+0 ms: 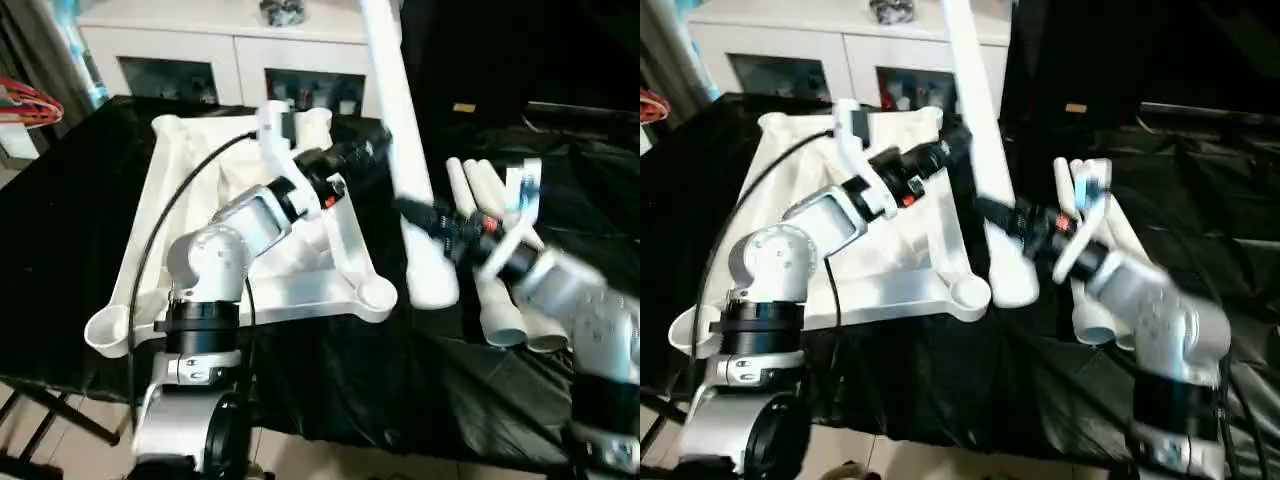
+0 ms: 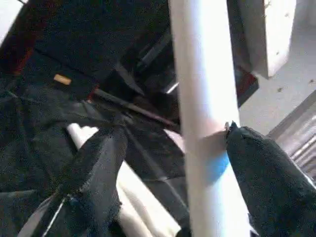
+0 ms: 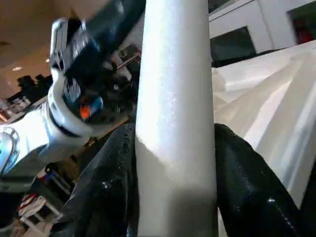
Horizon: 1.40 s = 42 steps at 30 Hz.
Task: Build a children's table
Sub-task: Pick table leg
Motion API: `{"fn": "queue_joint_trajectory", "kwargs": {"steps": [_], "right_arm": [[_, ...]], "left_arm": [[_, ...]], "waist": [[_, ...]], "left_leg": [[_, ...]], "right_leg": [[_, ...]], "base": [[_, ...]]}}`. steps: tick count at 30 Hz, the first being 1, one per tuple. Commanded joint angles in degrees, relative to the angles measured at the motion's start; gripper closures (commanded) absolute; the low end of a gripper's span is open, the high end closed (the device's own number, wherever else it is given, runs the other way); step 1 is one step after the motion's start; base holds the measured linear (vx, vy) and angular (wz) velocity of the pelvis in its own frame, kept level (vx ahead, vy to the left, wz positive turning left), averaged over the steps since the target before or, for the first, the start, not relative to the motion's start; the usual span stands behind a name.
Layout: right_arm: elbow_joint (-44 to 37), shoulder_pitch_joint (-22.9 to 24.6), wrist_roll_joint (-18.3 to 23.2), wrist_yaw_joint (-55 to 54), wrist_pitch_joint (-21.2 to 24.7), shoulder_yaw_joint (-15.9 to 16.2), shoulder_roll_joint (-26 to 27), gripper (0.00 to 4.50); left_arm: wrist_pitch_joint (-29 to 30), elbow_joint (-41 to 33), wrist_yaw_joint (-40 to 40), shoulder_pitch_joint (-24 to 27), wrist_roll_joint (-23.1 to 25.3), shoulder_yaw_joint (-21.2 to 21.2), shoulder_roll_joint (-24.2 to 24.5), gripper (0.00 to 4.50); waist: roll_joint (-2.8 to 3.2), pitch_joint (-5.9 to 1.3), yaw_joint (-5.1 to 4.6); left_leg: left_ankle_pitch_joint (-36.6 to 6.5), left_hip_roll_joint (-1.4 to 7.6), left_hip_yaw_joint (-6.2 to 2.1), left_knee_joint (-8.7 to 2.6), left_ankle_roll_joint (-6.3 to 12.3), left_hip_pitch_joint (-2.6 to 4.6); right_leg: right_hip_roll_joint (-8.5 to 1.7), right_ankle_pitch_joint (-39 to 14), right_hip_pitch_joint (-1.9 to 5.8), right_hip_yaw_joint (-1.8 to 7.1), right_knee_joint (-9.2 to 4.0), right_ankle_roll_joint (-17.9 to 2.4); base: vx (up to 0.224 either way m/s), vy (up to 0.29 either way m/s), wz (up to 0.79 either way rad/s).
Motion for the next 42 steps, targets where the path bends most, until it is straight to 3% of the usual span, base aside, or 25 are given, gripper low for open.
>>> {"fn": "queue_joint_trajectory", "kwargs": {"steps": [1, 3, 8, 10, 16, 20, 23, 27, 36, 38, 40, 42], "right_arm": [[-2.22, -0.5, 1.45, 0.94, -0.72, 0.44, -0.87, 2.66], [-2.54, -0.41, 1.3, 1.14, -0.83, 1.15, -1.05, 2.66], [-2.9, -0.87, 0.12, 0.84, -1.3, 3.07, -0.79, 2.66], [-2.93, -1.27, -0.82, 0.1, -2.06, 4.6, -0.81, 2.66], [-1.71, -3.56, -7.11, -3.68, -6.09, 9.7, -0.29, 2.66], [-0.32, -5.32, -13.26, -8.7, -10.6, 13.82, 0.92, 2.66], [-0.43, -5.77, -15.02, -10.26, -11.77, 15.29, 1.52, 2.66], [-0.47, -6.0, -15.89, -11.24, -12.54, 16.21, 2.06, 2.66], [-0.5, -5.82, -18.33, -12.3, -15.39, 17.6, 1.99, 2.66], [-0.46, -5.86, -17.24, -11.63, -14.77, 16.93, 1.93, 2.66], [-0.36, -5.95, -15.52, -10.64, -13.81, 15.85, 1.77, 2.1], [-0.89, -5.46, -11.24, -6.05, -11.26, 14.5, -0.23, 1.96]], "left_arm": [[1.98, -3.03, -0.89, -0.46, -2.76, -0.86, -0.65, 0.82], [2.4, -5.01, -1.35, 0.73, -2.17, -3.17, 0.01, 0.82], [4.45, -5.45, 0.34, 1.1, -2.12, -3.79, 0.28, 0.82], [4.83, -5.3, 1.23, 1.17, -1.36, -4.1, 0.37, 1.09], [3.21, -2.66, 7.01, 0.26, 1.96, -3.62, 0.08, 1.61], [0.93, -0.65, 10.47, -0.9, 3.13, -2.39, -0.58, 1.99], [-0.9, 1.49, 13.09, -1.5, 4.44, -1.78, -1.13, 2.13], [-2.16, 2.85, 15.41, -2.14, 4.37, -0.65, -2.05, 2.4], [-3.68, 4.41, 14.8, -2.37, 2.07, 0.57, -3.01, 2.6], [-4.07, 4.08, 13.28, -2.3, 1.78, 0.28, -2.59, 2.61], [-4.5, 3.63, 10.81, -2.3, 1.29, -0.21, -1.94, 2.63], [-4.05, 1.81, 3.39, -1.97, 0.43, -2.99, 0.56, 2.63]], "waist": [[-0.74, -4.36, 0.14], [-0.79, -4.24, 0.3], [-1.14, -4.12, 0.34], [-1.21, -4.04, 0.23], [-1.36, -3.96, 0.19], [-1.41, -4.05, 0.09], [-1.42, -4.06, 0.13], [-1.23, -4.21, 0.06], [-1.18, -4.09, -0.11], [-1.16, -4.12, -0.05], [-1.26, -4.08, -0.08], [-1.21, -4.12, 0.12]], "left_leg": [[-4.38, 2.1, -0.69, -4.06, 2.97, 0.23], [-4.32, 2.12, -0.67, -4.09, 3.04, 0.27], [-4.26, 1.99, -0.61, -4.17, 2.77, 0.17], [-4.78, 1.95, -0.63, -4.23, 2.41, 0.15], [-5.06, 1.91, -0.63, -4.32, 1.52, 0.23], [-4.52, 2.1, -0.73, -4.42, 1.17, 0.2], [-4.34, 2.02, -0.62, -4.36, 1.24, 0.21], [-3.32, 2.04, -0.66, -4.28, 1.79, 0.14], [-4.54, 2.03, -0.64, -4.28, 1.97, 0.16], [-4.54, 2.05, -0.66, -4.3, 2.02, 0.18], [-4.6, 2.0, -0.65, -4.33, 2.22, 0.21], [-4.67, 2.02, -0.66, -4.34, 2.74, 0.26]], "right_leg": [[-4.48, -15.65, 3.46, 2.51, -4.62, -8.97], [-4.47, -15.98, 3.31, 2.55, -4.73, -9.03], [-4.49, -17.8, 3.33, 2.54, -4.92, -7.75], [-4.53, -18.74, 3.33, 2.54, -5.1, -7.2], [-4.52, -20.2, 3.08, 2.65, -5.22, -5.45], [-4.5, -17.39, 3.0, 2.65, -4.91, -6.31], [-4.56, -15.68, 3.16, 2.82, -4.75, -6.64], [-4.48, -11.71, 3.37, 2.85, -4.29, -8.04], [-4.51, -12.95, 3.39, 2.83, -4.52, -8.27], [-4.54, -12.96, 3.41, 2.85, -4.49, -8.28], [-4.46, -12.87, 3.38, 2.82, -4.54, -8.26], [-4.5, -13.28, 3.53, 2.88, -4.46, -8.05]], "base": [[0.0, 0.0, 0.0], [0.0, 0.0, 0.0], [0.0, 0.0, 0.0], [0.0, 0.0, 0.0], [0.0, 0.0, 0.0], [0.0, 0.0, 0.0], [0.0, 0.0, 0.0], [0.0, 0.0, 0.0], [0.0, 0.0, 0.0], [0.0, 0.0, 0.0], [0.0, 0.0, 0.0], [0.0, 0.0, 0.0]]}}
